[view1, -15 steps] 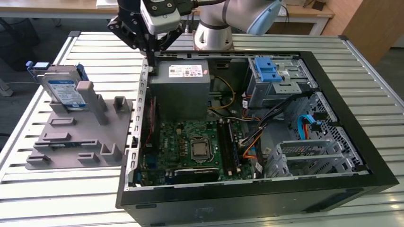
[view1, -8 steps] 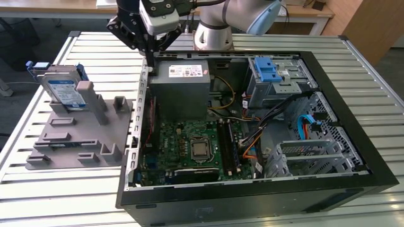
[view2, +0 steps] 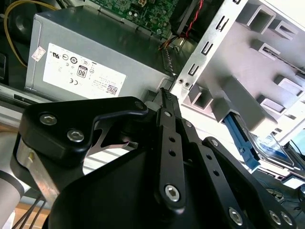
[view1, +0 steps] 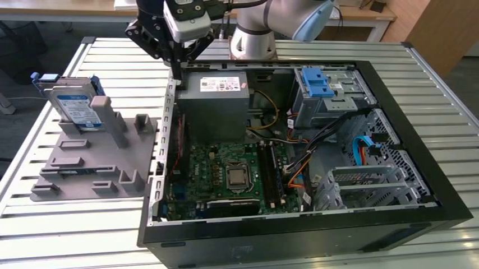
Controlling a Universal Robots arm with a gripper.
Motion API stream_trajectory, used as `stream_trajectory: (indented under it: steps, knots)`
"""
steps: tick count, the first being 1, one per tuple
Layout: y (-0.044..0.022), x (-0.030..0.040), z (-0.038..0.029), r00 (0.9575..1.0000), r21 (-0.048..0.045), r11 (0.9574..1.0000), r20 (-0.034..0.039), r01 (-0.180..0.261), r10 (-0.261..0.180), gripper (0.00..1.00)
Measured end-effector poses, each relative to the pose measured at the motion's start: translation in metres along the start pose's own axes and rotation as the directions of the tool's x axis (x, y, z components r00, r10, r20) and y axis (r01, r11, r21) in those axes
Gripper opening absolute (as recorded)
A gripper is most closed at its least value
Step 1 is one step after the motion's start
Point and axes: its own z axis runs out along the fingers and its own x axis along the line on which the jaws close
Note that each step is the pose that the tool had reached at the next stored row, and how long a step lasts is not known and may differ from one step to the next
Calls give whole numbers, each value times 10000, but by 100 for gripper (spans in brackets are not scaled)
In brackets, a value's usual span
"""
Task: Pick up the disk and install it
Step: 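Reach for the disk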
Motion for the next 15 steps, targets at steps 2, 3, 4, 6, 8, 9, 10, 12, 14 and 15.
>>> stream_trajectory:
  steps: [2, 3, 4, 6, 8, 9, 10, 12, 14, 15]
  knots:
    - [0, 4, 2, 10000, 0, 10000, -7, 0, 0, 11]
    - [-1, 6, 3, 10000, 0, 10000, -10, 0, 0, 11]
    - [-1, 8, 4, 10000, 1, 10000, -13, 0, 0, 11]
    - [-1, 13, 7, 10000, 1, 10000, -21, -1, 1, 11]
    - [-2, 17, 9, 10000, 2, 10000, -28, -1, 1, 11]
    - [-2, 19, 10, 10000, 3, 10000, -31, -1, 1, 11]
    - [-2, 21, 11, 10000, 2, 10000, -35, -2, 2, 11]
    - [-3, 25, 13, 10000, 4, 10000, -42, -2, 2, 11]
    - [-3, 29, 15, 10000, 4, 10000, -50, -2, 2, 11]
    - [-3, 30, 16, 10000, 4, 10000, -53, -2, 2, 11]
